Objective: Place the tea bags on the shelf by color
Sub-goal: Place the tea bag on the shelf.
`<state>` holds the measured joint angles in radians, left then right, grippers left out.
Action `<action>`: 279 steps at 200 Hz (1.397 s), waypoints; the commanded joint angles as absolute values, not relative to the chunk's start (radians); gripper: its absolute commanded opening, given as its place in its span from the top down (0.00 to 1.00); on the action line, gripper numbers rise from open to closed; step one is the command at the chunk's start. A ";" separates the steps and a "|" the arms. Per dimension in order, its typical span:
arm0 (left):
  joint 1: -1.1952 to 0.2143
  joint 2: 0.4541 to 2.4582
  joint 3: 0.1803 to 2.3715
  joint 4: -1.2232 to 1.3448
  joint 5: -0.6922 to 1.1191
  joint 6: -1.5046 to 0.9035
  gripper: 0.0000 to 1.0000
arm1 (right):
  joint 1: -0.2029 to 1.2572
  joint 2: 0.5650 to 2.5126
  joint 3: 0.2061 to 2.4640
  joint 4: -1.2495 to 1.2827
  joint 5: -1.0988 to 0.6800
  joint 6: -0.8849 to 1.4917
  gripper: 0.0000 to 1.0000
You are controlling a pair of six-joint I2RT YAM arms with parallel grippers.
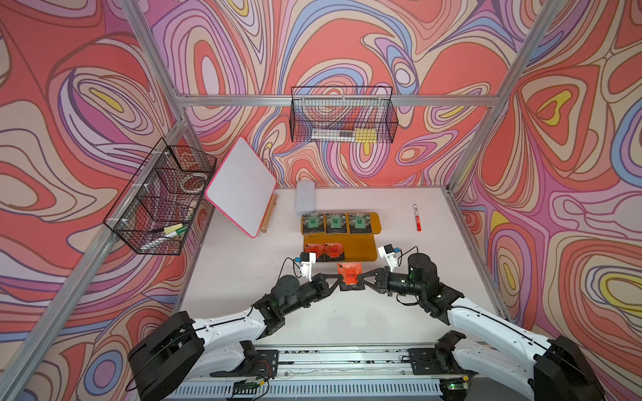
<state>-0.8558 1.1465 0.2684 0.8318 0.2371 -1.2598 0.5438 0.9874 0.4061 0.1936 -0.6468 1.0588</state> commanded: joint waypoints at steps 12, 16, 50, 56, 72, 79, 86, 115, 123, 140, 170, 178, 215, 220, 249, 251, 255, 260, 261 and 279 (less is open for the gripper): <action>-0.846 1.135 0.295 0.767 0.229 -1.242 0.40 | 0.540 0.990 0.427 0.165 -0.623 1.020 1.00; -0.844 1.133 0.295 0.753 0.225 -1.242 0.37 | 0.540 0.991 0.431 0.156 -0.617 1.014 1.00; -0.835 1.061 0.294 0.563 0.163 -1.220 0.11 | 0.539 1.007 0.483 0.038 -0.554 0.940 1.00; -0.833 1.039 0.301 0.507 0.150 -1.208 0.08 | 0.537 1.012 0.491 0.023 -0.545 0.926 1.00; -0.831 0.976 0.327 0.343 0.108 -1.172 0.01 | 0.522 1.033 0.505 -0.001 -0.529 0.898 1.00; -0.831 0.952 0.337 0.289 0.092 -1.151 0.01 | 0.511 1.046 0.509 -0.005 -0.529 0.889 1.00; -0.830 0.926 0.348 0.239 0.077 -1.133 0.01 | 0.500 1.062 0.512 -0.004 -0.534 0.878 1.00; -0.829 0.853 0.400 0.035 0.014 -1.047 0.01 | 0.454 1.130 0.525 0.004 -0.535 0.830 1.00; -0.830 0.842 0.417 -0.012 0.001 -1.024 0.01 | 0.440 1.148 0.530 0.008 -0.531 0.817 1.00; -0.829 0.833 0.448 -0.079 -0.021 -0.985 0.01 | 0.411 1.185 0.532 0.036 -0.534 0.798 1.00; -0.830 0.849 0.459 -0.090 -0.029 -0.969 0.01 | 0.349 1.266 0.550 0.079 -0.556 0.762 1.00; -0.830 0.857 0.458 -0.082 -0.029 -0.971 0.01 | 0.329 1.290 0.552 0.099 -0.576 0.758 1.00; -0.830 0.885 0.459 -0.068 -0.031 -0.972 0.01 | 0.235 1.391 0.566 0.161 -0.657 0.723 1.00; -0.830 0.885 0.459 -0.066 -0.032 -0.972 0.01 | 0.225 1.404 0.570 0.167 -0.666 0.717 1.00; -0.830 0.881 0.462 -0.064 -0.043 -0.970 0.01 | 0.183 1.473 0.594 0.190 -0.709 0.690 1.00; -0.830 0.881 0.462 -0.066 -0.044 -0.970 0.01 | 0.180 1.478 0.595 0.192 -0.711 0.687 1.00; -0.830 0.882 0.464 -0.067 -0.046 -0.969 0.01 | 0.177 1.487 0.598 0.198 -0.719 0.686 1.00; -0.830 0.882 0.466 -0.067 -0.047 -0.968 0.01 | 0.167 1.498 0.601 0.203 -0.726 0.682 1.00; -0.830 0.883 0.467 -0.067 -0.048 -0.968 0.01 | 0.167 1.500 0.601 0.203 -0.726 0.682 1.00; -0.830 0.889 0.472 -0.066 -0.051 -0.966 0.01 | 0.141 1.542 0.618 0.216 -0.753 0.670 1.00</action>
<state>-0.8360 0.8833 0.4416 -0.0463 -0.0284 -0.9901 0.1715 1.4967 0.5858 0.1696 -0.6922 0.7105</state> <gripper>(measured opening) 0.992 0.043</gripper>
